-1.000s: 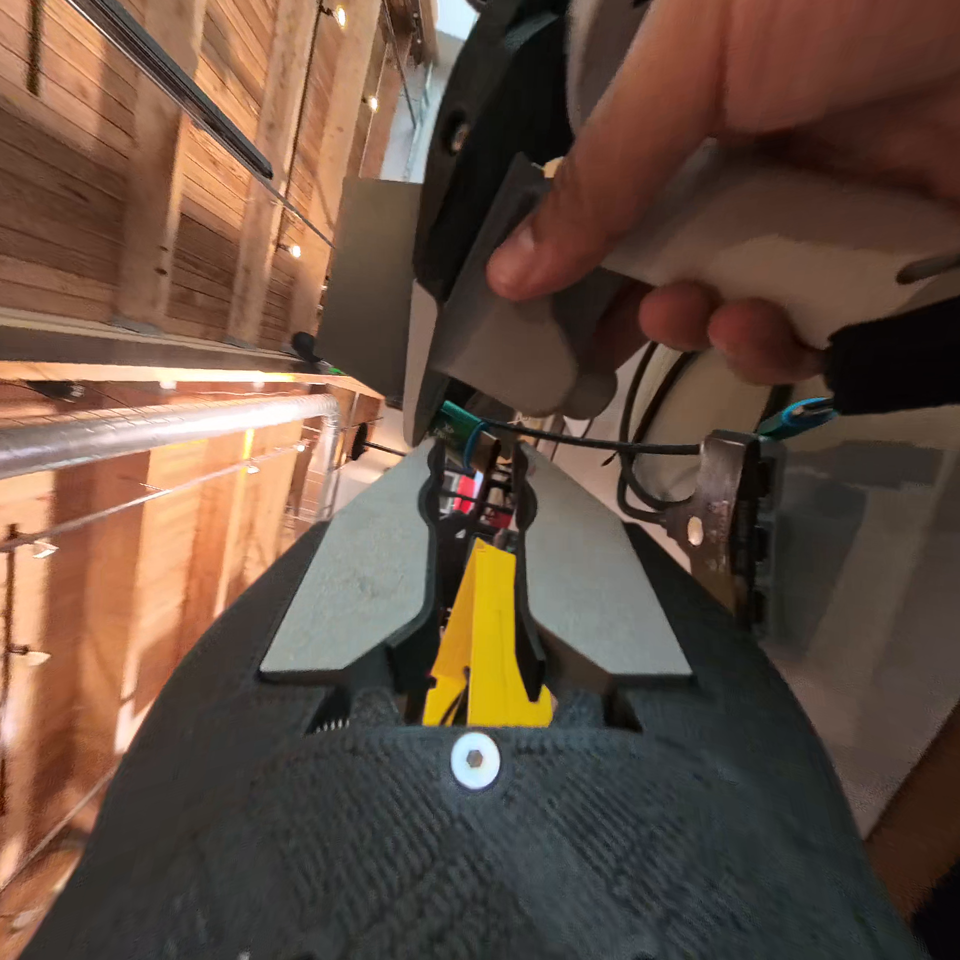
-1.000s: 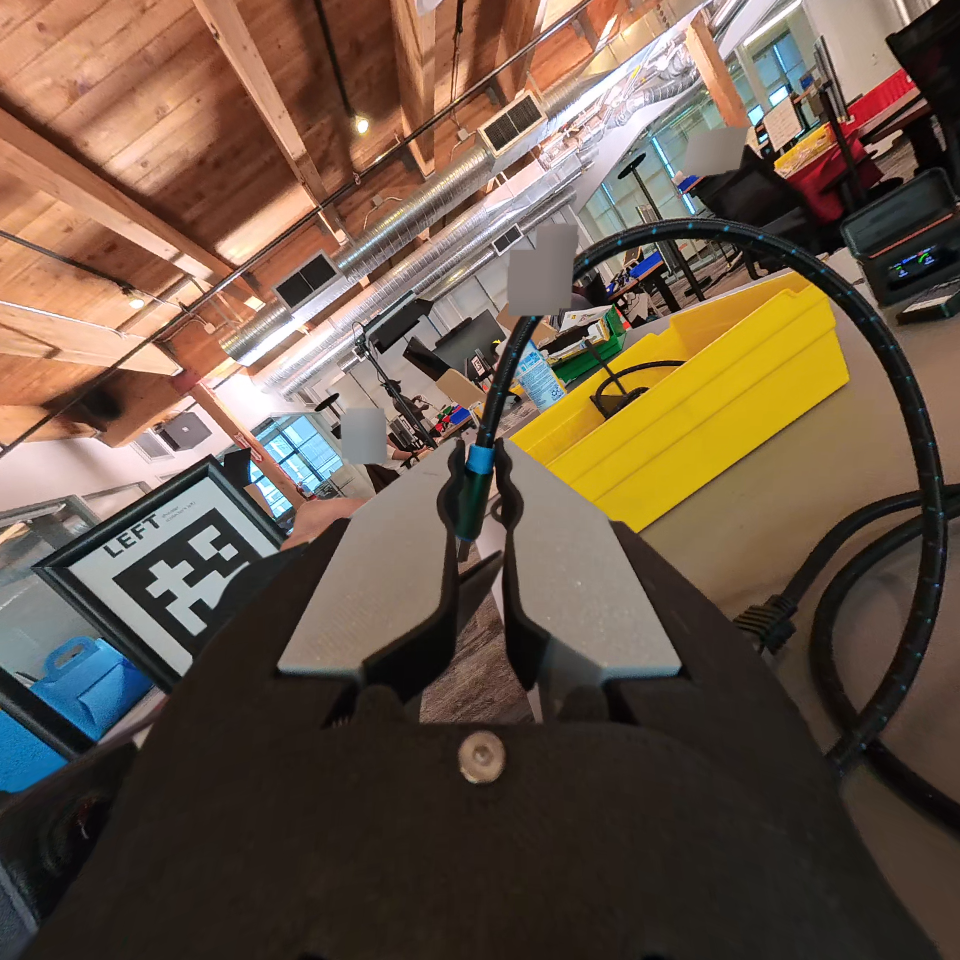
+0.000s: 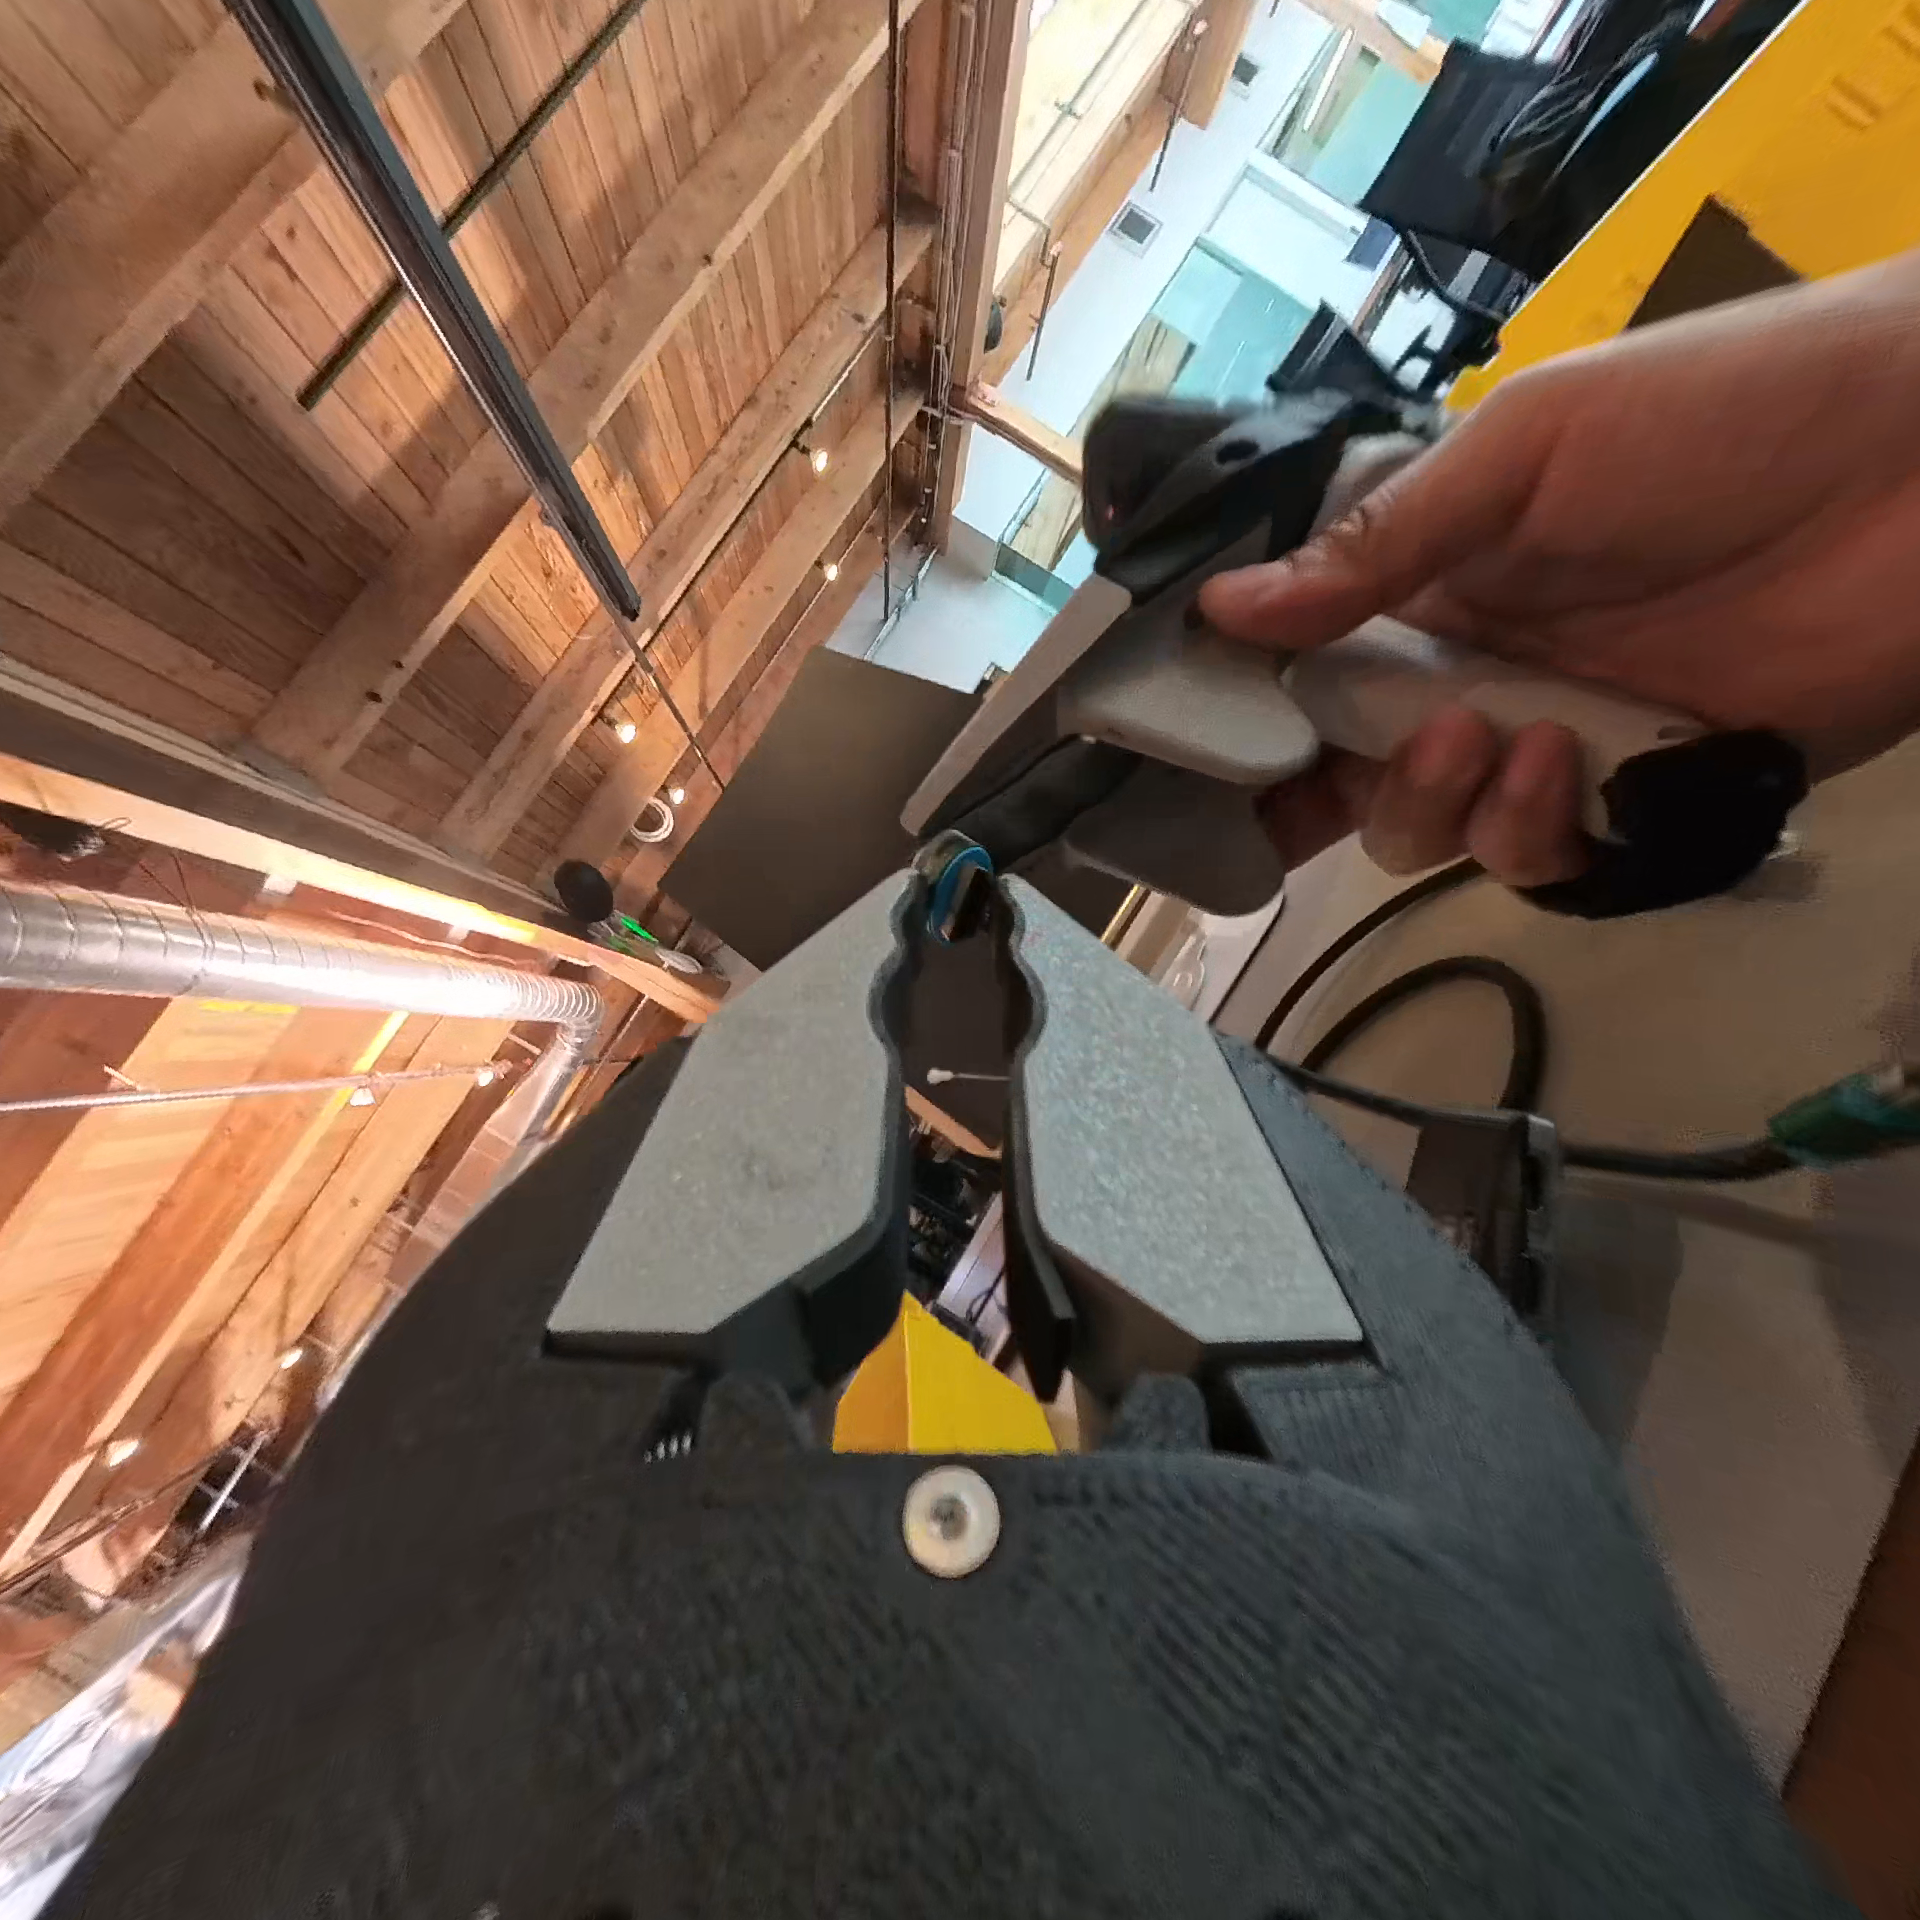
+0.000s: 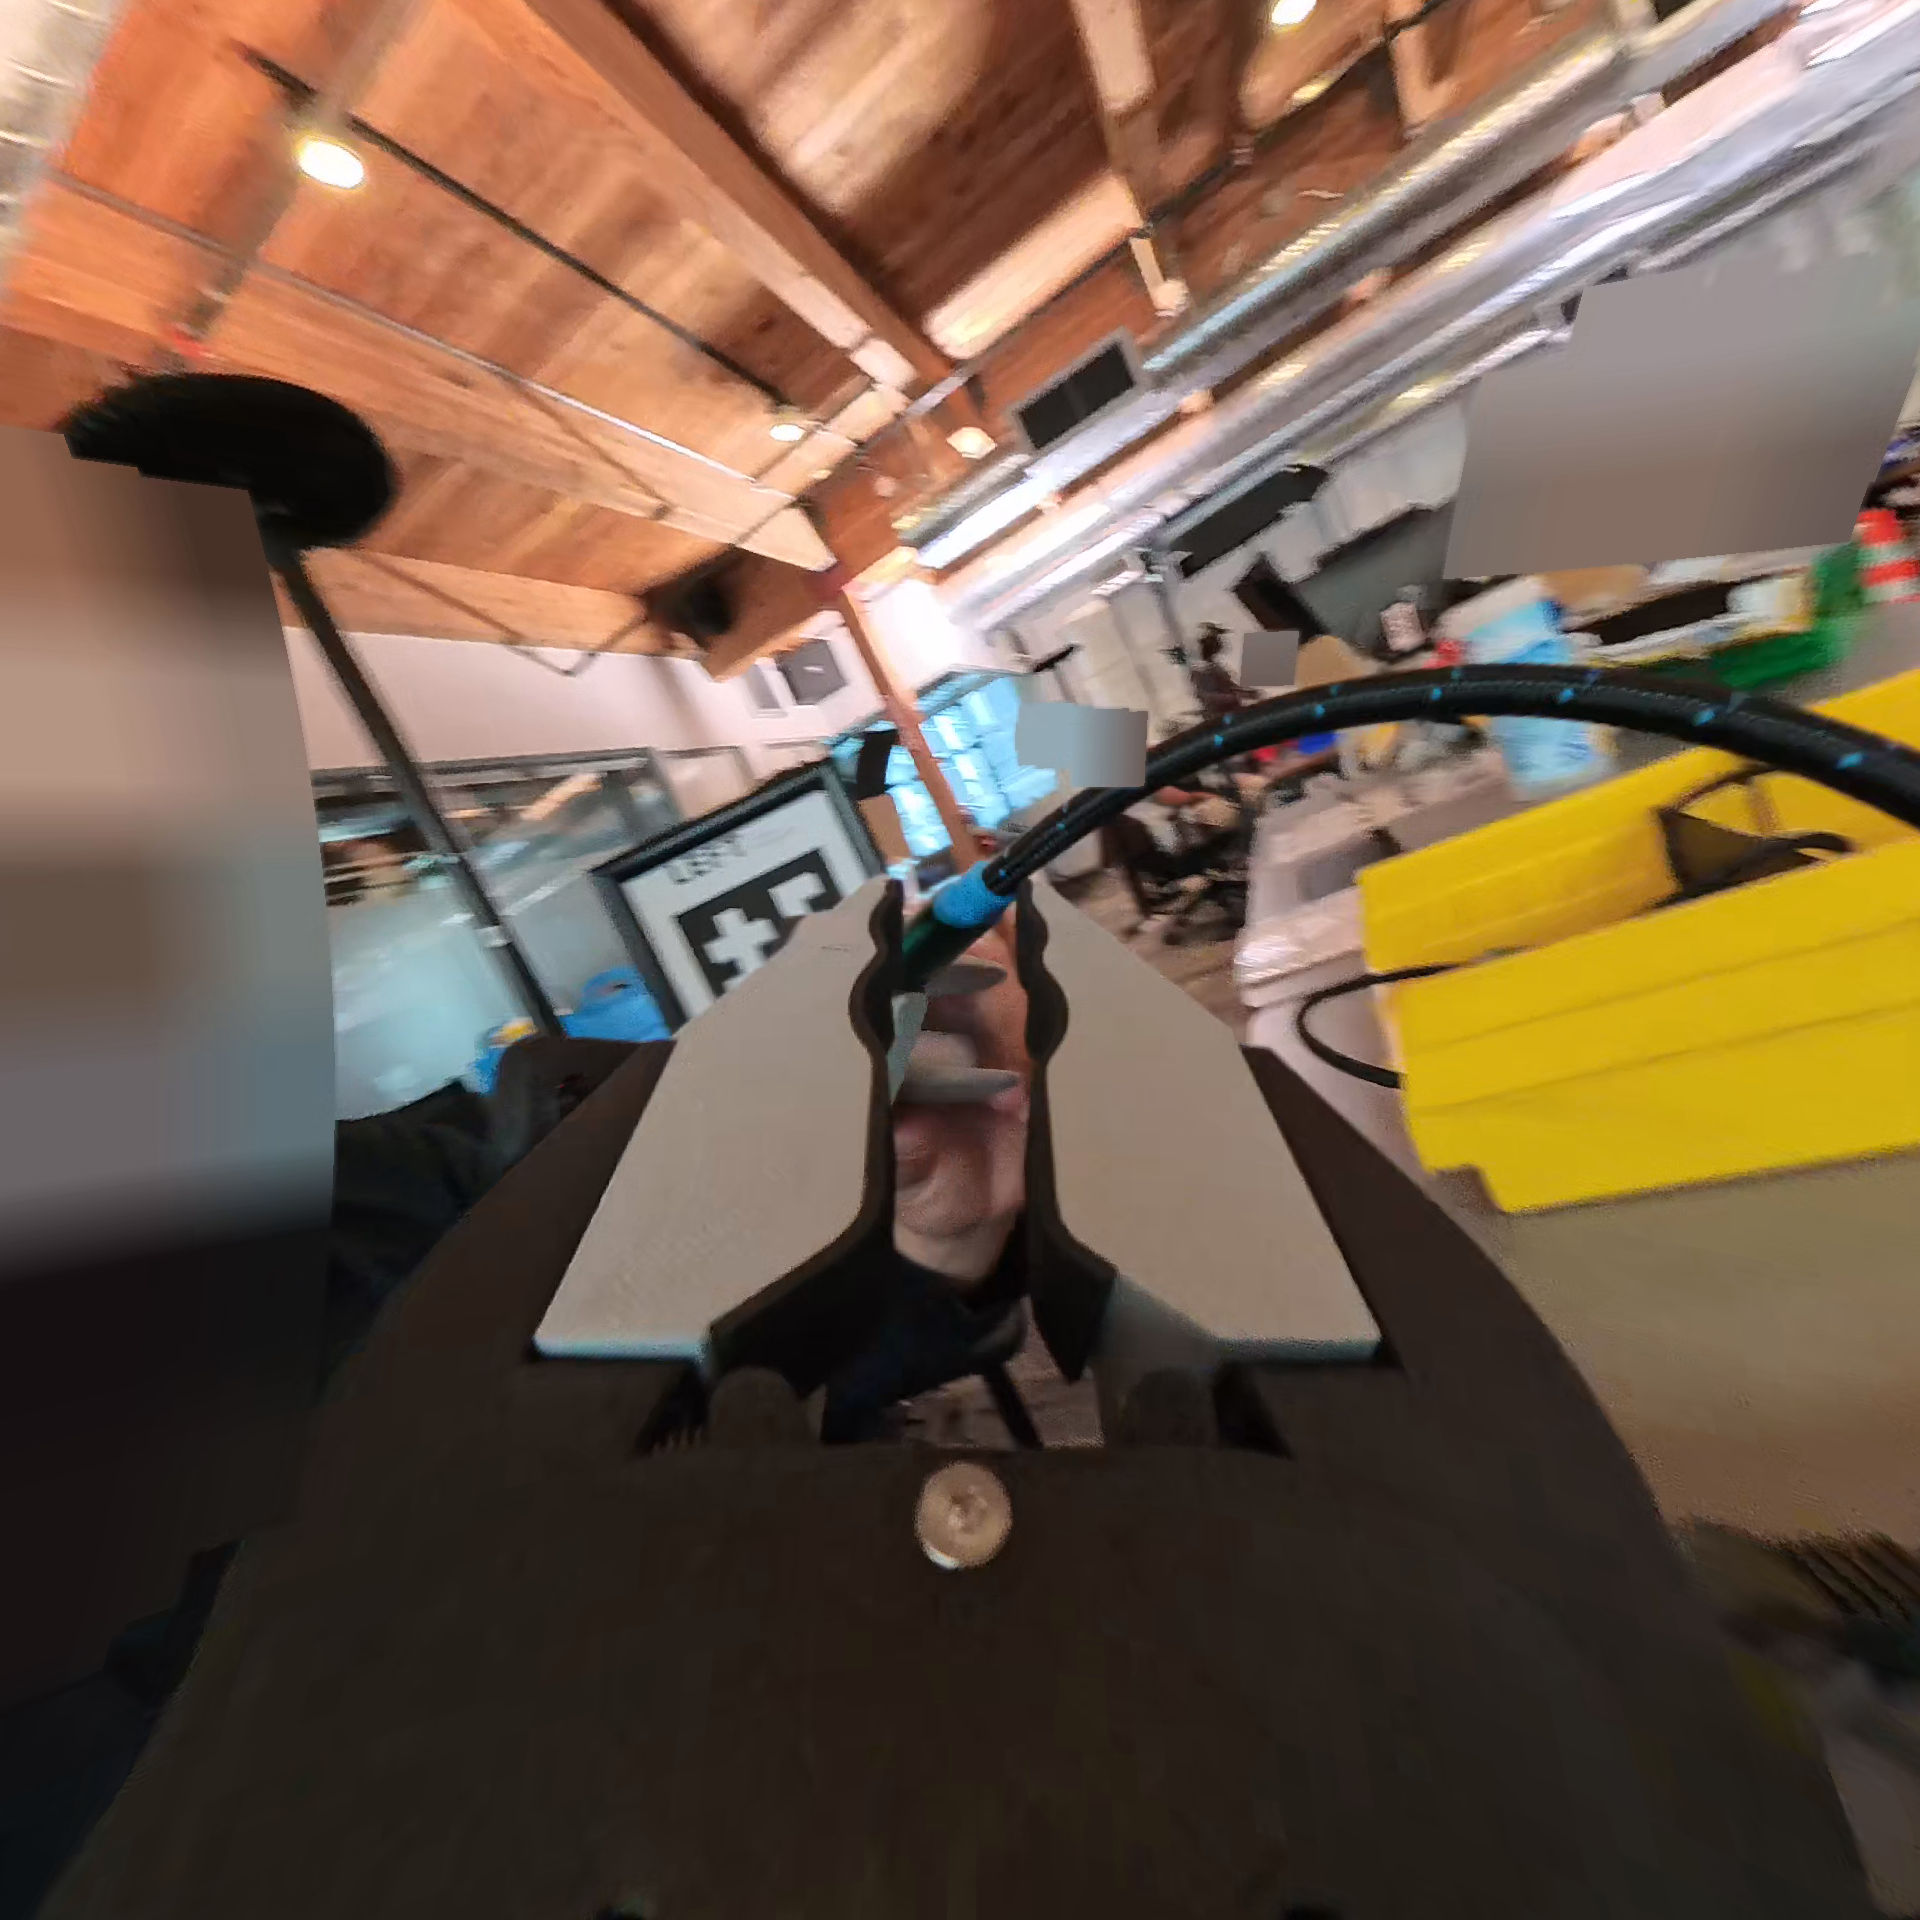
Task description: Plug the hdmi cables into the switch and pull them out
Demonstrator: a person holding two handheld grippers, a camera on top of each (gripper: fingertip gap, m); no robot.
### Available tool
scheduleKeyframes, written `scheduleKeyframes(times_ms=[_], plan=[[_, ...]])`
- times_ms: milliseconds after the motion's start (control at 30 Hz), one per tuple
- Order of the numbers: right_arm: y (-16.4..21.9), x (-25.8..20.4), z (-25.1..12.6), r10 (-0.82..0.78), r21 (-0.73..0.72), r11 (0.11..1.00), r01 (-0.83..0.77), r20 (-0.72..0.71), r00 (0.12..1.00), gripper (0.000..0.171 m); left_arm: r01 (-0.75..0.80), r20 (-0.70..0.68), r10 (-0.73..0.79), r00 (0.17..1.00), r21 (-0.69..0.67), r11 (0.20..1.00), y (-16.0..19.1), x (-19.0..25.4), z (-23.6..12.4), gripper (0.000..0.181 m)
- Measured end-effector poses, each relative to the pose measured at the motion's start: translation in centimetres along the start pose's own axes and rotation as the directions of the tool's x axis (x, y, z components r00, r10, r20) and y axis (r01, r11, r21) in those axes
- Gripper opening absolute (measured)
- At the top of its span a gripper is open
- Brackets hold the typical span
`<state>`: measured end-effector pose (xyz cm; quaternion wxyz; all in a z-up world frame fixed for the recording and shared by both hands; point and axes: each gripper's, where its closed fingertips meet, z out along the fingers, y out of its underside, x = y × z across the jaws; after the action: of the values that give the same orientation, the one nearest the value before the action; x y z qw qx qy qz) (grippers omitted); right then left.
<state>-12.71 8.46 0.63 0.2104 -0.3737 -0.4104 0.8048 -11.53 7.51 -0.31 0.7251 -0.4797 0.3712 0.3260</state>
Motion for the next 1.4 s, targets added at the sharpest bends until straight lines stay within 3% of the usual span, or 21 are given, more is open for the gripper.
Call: scheduleKeyframes(times_ms=[167, 467, 867, 1033, 1133, 1300, 1400], plan=[[-0.3, -1.9, -0.2, 0.016, 0.046, 0.999, -0.025, 0.19, 0.982, 0.016, 0.262, -0.084, -0.254, 0.964, 0.106, 0.959, -1.9, -0.8, -0.6, 0.01], [0.2, -2.3, -0.1, -0.088, 0.009, 0.996, 0.088, 0.166, 0.982, 0.014, 0.647, -0.261, -0.594, 0.761, 0.233, 0.726, -3.4, -2.7, -1.6, 0.009], [1.1, -0.3, 0.2, 0.025, 0.023, 0.999, -0.028, 0.153, 0.988, 0.034, 0.68, -0.246, -0.634, 0.733, 0.242, 0.692, -3.0, -2.8, -1.5, 0.009], [-0.2, -2.0, -0.2, 0.009, 0.115, 0.993, -0.039, 0.252, 0.968, 0.033, 0.788, -0.315, -0.723, 0.615, 0.234, 0.569, -3.2, -2.4, -1.3, 0.009], [0.0, -2.2, 0.0, -0.026, 0.133, 0.991, -0.005, 0.23, 0.973, 0.03, 0.83, -0.342, -0.756, 0.558, 0.215, 0.515, -2.9, -1.8, -1.0, 0.009], [-0.2, -2.2, -0.1, -0.091, 0.156, 0.986, 0.063, 0.185, 0.979, 0.022, 0.854, -0.365, -0.773, 0.519, 0.178, 0.489, -2.3, -1.5, -0.7, 0.009], [-0.2, -1.6, -0.2, -0.11, 0.127, 0.987, 0.094, 0.129, 0.986, 0.018, 0.841, -0.35, -0.768, 0.536, 0.146, 0.521, -1.6, -1.3, -0.4, 0.009]])
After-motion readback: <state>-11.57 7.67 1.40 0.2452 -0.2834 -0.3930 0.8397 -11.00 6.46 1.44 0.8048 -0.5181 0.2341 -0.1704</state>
